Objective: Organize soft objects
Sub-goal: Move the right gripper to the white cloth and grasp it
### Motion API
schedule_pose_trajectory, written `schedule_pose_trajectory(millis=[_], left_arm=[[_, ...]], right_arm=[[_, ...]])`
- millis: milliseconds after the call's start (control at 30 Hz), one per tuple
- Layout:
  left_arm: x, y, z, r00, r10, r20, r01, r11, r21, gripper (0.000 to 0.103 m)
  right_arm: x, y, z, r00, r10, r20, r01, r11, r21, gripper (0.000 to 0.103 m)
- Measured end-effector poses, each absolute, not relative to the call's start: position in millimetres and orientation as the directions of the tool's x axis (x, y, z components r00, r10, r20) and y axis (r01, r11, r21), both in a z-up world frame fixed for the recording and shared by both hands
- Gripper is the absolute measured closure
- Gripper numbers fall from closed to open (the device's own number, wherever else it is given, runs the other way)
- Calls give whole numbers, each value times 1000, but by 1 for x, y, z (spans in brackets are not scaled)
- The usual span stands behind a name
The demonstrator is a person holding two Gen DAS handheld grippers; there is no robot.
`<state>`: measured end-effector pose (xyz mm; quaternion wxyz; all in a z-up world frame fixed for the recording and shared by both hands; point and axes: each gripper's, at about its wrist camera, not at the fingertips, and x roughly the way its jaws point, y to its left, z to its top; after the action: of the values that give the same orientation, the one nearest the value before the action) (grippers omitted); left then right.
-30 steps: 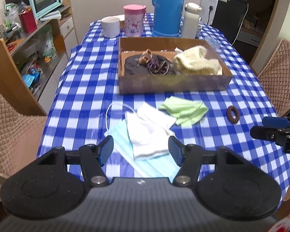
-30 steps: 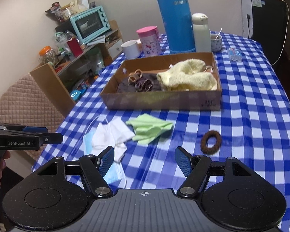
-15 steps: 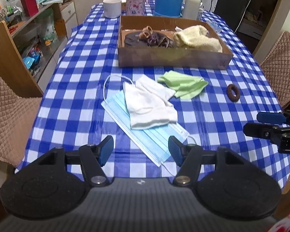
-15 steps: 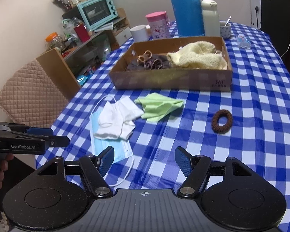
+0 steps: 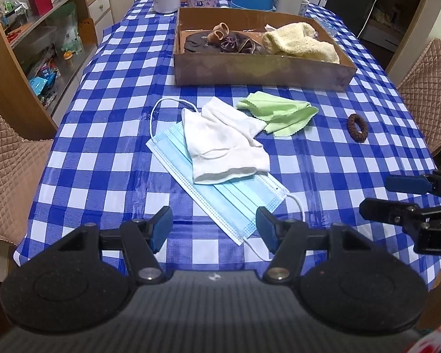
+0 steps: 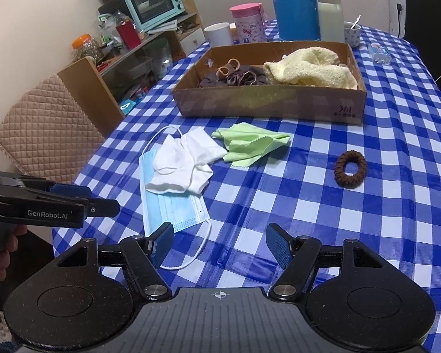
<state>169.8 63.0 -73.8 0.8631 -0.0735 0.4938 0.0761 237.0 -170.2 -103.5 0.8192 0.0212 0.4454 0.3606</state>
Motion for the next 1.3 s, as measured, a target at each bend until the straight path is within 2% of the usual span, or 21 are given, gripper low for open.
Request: schedule_pose_trajectory(millis=[400, 633, 833, 967, 1100, 1300], left_arm=[[184, 48, -116, 437, 15, -899, -138, 989, -50, 43], [193, 32, -143, 399, 64, -915, -90, 995, 31, 41], [189, 33, -142, 423, 98, -901, -73, 995, 74, 39], [180, 50, -141, 412, 123, -903, -101, 991, 89, 41], [169, 72, -138, 399, 166, -902, -151, 982, 114, 52], [162, 115, -137, 377, 263, -888, -271, 948, 166, 54]], right_arm=[[242, -169, -119, 318, 578, -752, -544, 761, 354, 34], [243, -172, -125, 304, 569, -764, -527, 769, 363, 34], [244, -172, -127, 298, 566, -769, -519, 772, 367, 34], [244, -169, -127, 288, 570, -770, -526, 766, 370, 34], [245, -163, -129, 274, 573, -772, -537, 757, 371, 34], [247, -147, -130, 256, 583, -772, -575, 733, 363, 34]])
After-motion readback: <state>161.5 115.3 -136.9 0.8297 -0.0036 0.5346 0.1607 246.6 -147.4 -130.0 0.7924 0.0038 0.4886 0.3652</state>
